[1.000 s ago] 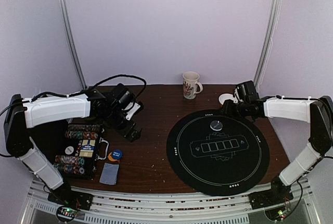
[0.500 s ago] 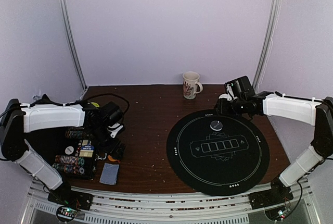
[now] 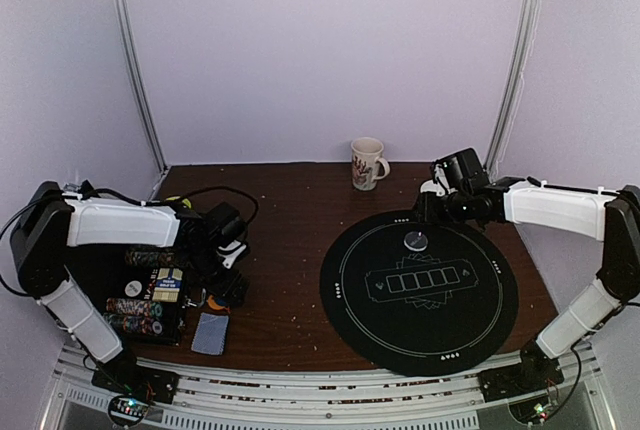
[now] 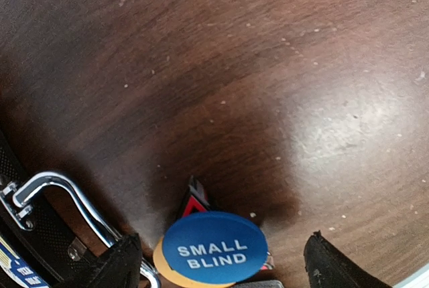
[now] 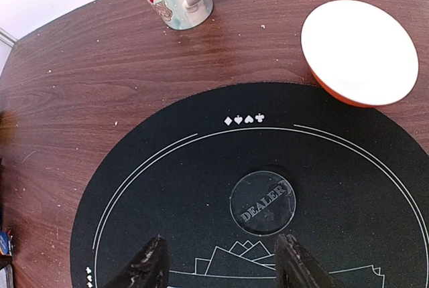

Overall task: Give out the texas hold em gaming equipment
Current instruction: Pick up the small blind button from the center of the board.

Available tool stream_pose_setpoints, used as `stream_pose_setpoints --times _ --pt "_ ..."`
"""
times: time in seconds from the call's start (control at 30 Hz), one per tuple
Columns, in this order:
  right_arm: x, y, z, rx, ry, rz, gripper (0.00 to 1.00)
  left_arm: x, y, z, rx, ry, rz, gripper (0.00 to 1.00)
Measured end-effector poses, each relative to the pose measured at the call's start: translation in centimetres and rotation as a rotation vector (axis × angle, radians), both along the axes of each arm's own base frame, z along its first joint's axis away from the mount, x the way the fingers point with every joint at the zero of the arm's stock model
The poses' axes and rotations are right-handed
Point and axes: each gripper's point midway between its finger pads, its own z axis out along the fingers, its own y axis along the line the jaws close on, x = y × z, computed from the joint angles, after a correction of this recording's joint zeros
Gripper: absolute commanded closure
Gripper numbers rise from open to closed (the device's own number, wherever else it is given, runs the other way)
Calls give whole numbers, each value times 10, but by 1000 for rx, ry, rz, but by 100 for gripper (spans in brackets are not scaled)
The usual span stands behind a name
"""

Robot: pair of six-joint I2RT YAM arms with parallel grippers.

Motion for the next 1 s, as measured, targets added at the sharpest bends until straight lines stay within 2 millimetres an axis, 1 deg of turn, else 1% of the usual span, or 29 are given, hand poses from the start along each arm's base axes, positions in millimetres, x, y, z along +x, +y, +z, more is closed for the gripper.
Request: stream_pose_setpoints --times 0.1,0.17,0.3,0.43,0.63,0.73,1.0 --pt "-2 -1 -3 -7 5 4 44 3 3 -6 31 2 6 14" --pt "-2 -1 -5 -11 9 6 44 7 4 -7 44 -4 10 16" --pt "-2 -1 -6 -16 11 9 44 13 2 -7 46 -22 5 27" --pt "-2 -1 -7 -18 12 11 44 14 2 -8 48 -27 -9 34" --pt "-2 -1 -7 -19 12 12 44 19 8 -8 51 -27 -2 38" --pt "-2 -1 -7 -21 12 14 44 20 10 -8 48 -25 3 38" --pt "-2 -2 -8 -26 12 15 44 18 4 -8 13 -6 -11 37"
